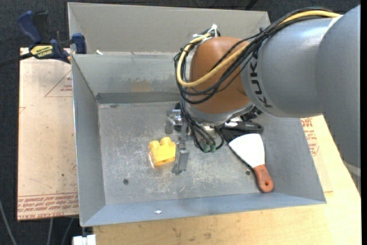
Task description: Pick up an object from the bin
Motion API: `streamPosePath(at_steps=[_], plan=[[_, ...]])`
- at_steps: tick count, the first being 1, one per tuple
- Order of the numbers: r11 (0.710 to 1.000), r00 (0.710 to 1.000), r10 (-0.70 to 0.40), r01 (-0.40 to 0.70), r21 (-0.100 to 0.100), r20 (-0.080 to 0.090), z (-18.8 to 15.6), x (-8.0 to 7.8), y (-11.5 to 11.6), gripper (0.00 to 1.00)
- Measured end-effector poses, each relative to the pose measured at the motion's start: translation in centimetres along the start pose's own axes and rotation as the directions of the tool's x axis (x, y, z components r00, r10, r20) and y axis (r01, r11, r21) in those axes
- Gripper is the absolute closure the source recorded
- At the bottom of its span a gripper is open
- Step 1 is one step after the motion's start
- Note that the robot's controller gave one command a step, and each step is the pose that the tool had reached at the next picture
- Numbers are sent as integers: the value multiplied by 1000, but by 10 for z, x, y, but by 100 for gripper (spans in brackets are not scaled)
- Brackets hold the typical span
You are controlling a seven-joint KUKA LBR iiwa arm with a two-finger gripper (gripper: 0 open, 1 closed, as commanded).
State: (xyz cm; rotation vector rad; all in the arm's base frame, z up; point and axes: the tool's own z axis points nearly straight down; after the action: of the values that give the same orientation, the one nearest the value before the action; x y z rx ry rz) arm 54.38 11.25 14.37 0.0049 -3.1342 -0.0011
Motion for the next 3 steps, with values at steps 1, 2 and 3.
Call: streamPosePath(at_steps=[1,2,3], plan=[[1000,1000,3,-3,-1,7,-5,-2,0,0],[998,998,60,-60,-3,13,9,-4,2,0],[976,975,220,-220,-6,8,72,1,17,100]])
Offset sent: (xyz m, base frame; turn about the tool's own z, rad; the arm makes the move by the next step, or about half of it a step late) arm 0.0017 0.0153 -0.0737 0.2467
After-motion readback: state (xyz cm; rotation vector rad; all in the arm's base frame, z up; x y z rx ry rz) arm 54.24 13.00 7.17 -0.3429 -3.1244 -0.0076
